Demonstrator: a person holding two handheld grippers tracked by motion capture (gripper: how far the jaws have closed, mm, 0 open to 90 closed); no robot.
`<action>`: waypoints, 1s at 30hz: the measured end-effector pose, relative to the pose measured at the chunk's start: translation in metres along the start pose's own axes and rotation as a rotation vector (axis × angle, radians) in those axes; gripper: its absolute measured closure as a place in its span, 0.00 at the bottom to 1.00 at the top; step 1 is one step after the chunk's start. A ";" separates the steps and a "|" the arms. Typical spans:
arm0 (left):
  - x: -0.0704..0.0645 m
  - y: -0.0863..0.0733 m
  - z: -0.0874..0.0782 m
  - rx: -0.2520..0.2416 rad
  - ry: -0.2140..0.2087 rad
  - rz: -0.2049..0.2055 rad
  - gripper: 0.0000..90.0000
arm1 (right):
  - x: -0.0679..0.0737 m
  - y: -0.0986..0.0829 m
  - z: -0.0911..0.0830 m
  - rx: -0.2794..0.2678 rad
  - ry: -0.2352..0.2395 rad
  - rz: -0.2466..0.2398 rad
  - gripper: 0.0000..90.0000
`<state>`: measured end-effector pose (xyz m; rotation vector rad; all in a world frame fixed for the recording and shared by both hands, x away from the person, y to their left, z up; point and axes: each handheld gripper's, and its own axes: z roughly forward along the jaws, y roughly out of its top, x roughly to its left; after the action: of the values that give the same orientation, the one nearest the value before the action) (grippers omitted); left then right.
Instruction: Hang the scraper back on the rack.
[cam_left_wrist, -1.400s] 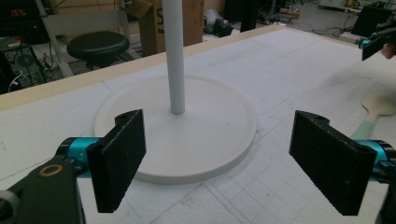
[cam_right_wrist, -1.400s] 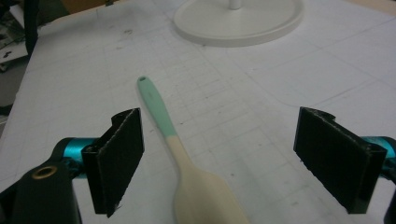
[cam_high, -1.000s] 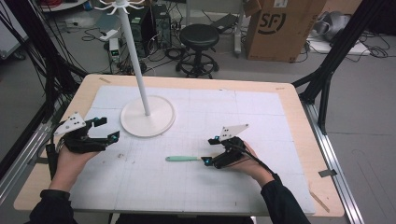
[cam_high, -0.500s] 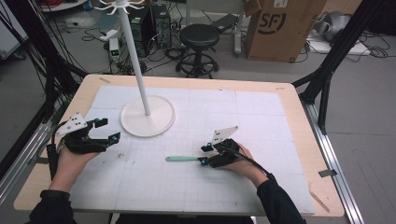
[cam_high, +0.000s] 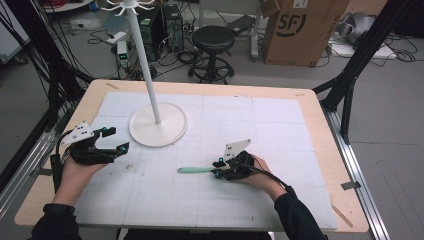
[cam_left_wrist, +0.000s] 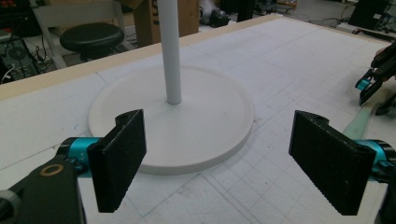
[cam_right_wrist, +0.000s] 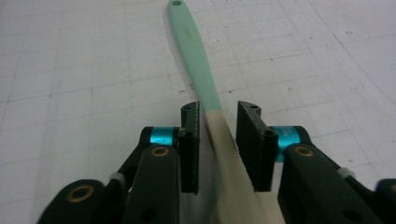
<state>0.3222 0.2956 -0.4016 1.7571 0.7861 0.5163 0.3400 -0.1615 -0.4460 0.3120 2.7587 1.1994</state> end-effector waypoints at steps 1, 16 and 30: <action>0.000 0.000 0.000 0.001 -0.001 0.001 0.22 | 0.000 0.000 0.000 0.001 0.000 0.000 0.81; -0.002 0.000 0.002 0.008 -0.007 0.004 0.22 | 0.000 0.003 0.000 0.020 0.001 0.019 0.89; -0.002 0.000 0.002 0.008 -0.012 0.005 0.23 | -0.004 0.005 -0.002 0.010 0.008 0.089 0.91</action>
<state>0.3222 0.2924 -0.4023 1.7689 0.7765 0.5066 0.3439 -0.1602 -0.4414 0.4369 2.7850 1.2101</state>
